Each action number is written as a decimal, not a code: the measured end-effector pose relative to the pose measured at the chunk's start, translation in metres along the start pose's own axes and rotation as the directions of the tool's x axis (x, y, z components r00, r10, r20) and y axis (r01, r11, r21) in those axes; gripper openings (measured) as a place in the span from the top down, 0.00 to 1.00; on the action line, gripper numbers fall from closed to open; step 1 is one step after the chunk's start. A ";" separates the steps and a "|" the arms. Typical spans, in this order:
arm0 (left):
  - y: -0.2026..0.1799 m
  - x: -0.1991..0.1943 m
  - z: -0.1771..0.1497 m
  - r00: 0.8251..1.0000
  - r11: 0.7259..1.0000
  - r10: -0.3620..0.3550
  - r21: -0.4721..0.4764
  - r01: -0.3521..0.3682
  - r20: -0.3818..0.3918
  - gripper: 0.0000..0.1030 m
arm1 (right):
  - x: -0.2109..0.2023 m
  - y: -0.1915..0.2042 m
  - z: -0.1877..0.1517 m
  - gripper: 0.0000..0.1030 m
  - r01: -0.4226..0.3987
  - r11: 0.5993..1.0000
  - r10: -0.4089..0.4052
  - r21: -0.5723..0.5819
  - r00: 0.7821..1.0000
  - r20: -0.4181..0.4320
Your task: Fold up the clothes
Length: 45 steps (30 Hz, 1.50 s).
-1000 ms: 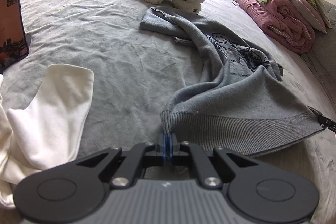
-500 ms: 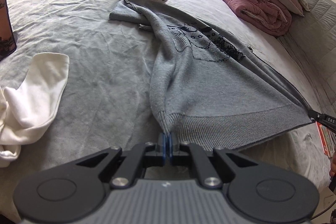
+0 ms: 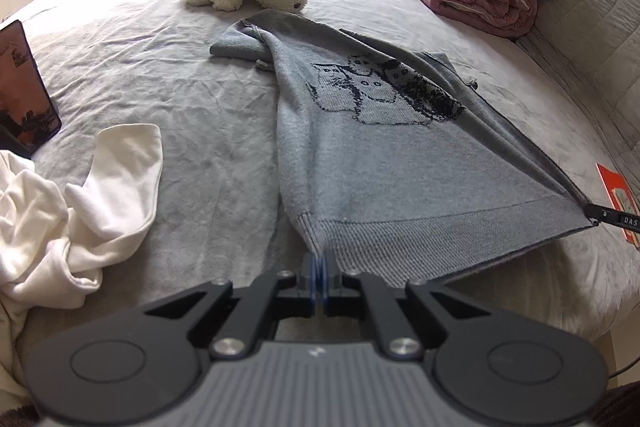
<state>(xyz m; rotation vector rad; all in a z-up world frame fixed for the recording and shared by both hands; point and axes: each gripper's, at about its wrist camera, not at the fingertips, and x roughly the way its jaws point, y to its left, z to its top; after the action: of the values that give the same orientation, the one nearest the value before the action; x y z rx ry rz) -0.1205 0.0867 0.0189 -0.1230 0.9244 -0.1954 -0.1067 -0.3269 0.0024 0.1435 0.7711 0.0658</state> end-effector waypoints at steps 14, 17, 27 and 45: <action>0.032 0.027 -0.022 0.994 0.987 -0.064 -0.152 0.050 -0.085 0.99 | 0.028 -0.011 -0.014 0.93 0.007 1.000 -0.008 -0.006 0.991 -0.137; 0.034 0.038 -0.024 0.989 0.968 -0.127 -0.228 0.105 -0.082 0.86 | 0.034 -0.016 -0.014 0.90 0.003 1.000 0.000 0.016 0.988 -0.151; 0.032 0.068 -0.026 0.972 0.929 -0.222 -0.319 0.187 -0.077 0.71 | 0.037 -0.028 -0.013 0.59 -0.012 0.997 0.024 0.080 0.988 -0.151; -0.008 0.057 -0.022 0.998 0.988 -0.014 -0.156 0.004 -0.059 0.95 | 0.051 -0.007 -0.014 0.94 0.014 1.000 -0.015 -0.011 0.987 -0.158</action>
<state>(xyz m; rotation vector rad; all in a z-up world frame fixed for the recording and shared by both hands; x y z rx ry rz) -0.1055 0.0658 -0.0368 -0.2670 0.9990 -0.1354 -0.0800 -0.3263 -0.0431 0.1237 0.9300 0.0678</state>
